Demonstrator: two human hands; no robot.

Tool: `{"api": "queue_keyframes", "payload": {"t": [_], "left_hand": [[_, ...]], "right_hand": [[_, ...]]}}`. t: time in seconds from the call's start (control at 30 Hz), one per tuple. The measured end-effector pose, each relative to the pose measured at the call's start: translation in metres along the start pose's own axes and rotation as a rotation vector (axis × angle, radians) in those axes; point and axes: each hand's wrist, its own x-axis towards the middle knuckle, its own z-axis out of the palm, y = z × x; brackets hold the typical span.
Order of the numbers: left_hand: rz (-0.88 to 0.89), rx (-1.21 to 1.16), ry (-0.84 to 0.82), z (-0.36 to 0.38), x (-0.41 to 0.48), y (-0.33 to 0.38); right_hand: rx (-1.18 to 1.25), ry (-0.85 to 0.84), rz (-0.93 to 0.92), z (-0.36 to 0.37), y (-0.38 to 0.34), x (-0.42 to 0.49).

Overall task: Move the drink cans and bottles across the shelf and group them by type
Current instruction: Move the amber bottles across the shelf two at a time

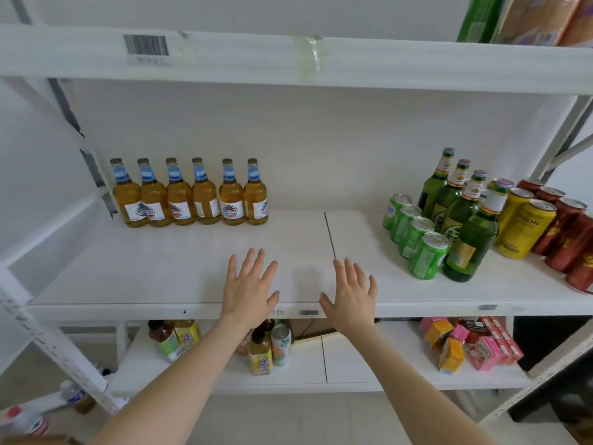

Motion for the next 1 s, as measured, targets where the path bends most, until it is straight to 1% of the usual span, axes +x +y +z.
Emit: {"api": "queue_keyframes", "payload": {"t": [0.17,0.47,0.57,0.77,0.87,1.0], "left_hand": [[-0.013,0.006,0.017,0.012,0.017,-0.044],[-0.017,0.019,0.052,0.029,0.082,-0.122],[-0.029,-0.005,0.110,0.029,0.104,-0.150],[0.012,0.002,0.141,0.032,0.159,-0.199],[0.037,-0.025,0.183,0.035,0.188,-0.218],[0.047,-0.087,0.184,0.042,0.230,-0.231]], "right_hand": [[-0.024,0.018,-0.017,0.015,-0.037,0.032],[-0.001,0.008,-0.019,0.045,-0.096,0.112],[0.011,0.034,-0.014,0.048,-0.114,0.141],[0.058,0.072,0.042,0.064,-0.145,0.196],[0.080,0.087,0.079,0.078,-0.156,0.222],[0.137,0.116,0.125,0.095,-0.170,0.255]]}}
